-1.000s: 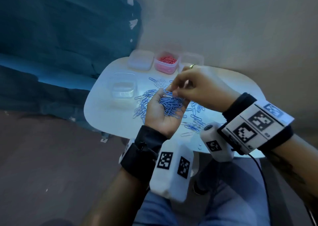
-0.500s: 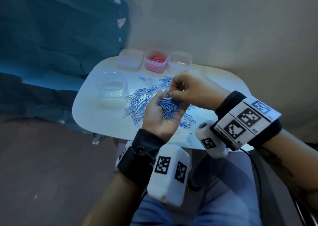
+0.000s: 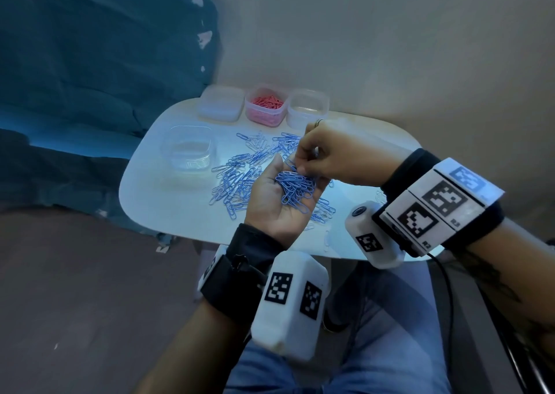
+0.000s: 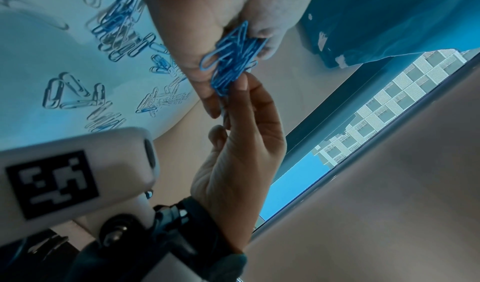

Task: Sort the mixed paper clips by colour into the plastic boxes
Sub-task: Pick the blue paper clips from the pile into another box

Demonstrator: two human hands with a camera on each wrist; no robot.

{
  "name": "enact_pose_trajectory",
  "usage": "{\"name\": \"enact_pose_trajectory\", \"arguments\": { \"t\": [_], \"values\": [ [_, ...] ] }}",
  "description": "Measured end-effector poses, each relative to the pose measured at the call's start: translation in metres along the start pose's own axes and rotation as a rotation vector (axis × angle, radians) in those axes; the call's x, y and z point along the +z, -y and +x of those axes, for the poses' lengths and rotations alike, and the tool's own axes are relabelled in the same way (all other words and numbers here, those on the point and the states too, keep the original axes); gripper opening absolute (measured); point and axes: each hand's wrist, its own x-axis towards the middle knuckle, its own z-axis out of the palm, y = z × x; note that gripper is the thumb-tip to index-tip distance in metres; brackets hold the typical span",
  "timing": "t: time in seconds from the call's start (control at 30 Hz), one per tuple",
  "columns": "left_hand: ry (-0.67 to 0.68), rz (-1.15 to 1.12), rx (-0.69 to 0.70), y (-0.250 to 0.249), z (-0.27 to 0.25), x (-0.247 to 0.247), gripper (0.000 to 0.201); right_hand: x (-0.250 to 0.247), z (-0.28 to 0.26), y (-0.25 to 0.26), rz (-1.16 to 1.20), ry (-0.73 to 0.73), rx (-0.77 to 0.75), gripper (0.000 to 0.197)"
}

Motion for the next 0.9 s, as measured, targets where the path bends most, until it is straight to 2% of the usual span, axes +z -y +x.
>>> {"name": "enact_pose_trajectory", "arguments": {
  "t": [0.27,0.43,0.53,0.63,0.8,0.9],
  "values": [
    [0.005,-0.008,-0.008,-0.001,0.002,-0.003,0.074,0.003,-0.001,0.0,-0.056,0.032,-0.021,0.016],
    [-0.03,-0.004,-0.015,0.001,0.007,-0.007,0.064,0.011,0.0,-0.002,-0.046,0.001,-0.024,0.014],
    [-0.027,-0.009,-0.03,0.001,0.007,-0.008,0.062,0.014,0.001,-0.004,0.054,-0.021,0.0,0.008],
    [-0.014,-0.018,-0.036,0.002,0.007,-0.008,0.062,0.015,0.002,-0.007,0.135,-0.044,0.018,0.012],
    [-0.07,-0.016,-0.031,0.005,0.01,-0.009,0.046,0.016,0.004,-0.007,0.149,0.032,0.037,0.013],
    [-0.072,-0.022,-0.04,0.006,0.011,-0.009,0.05,0.018,0.004,-0.007,0.257,0.045,0.089,0.012]
  ]
}}
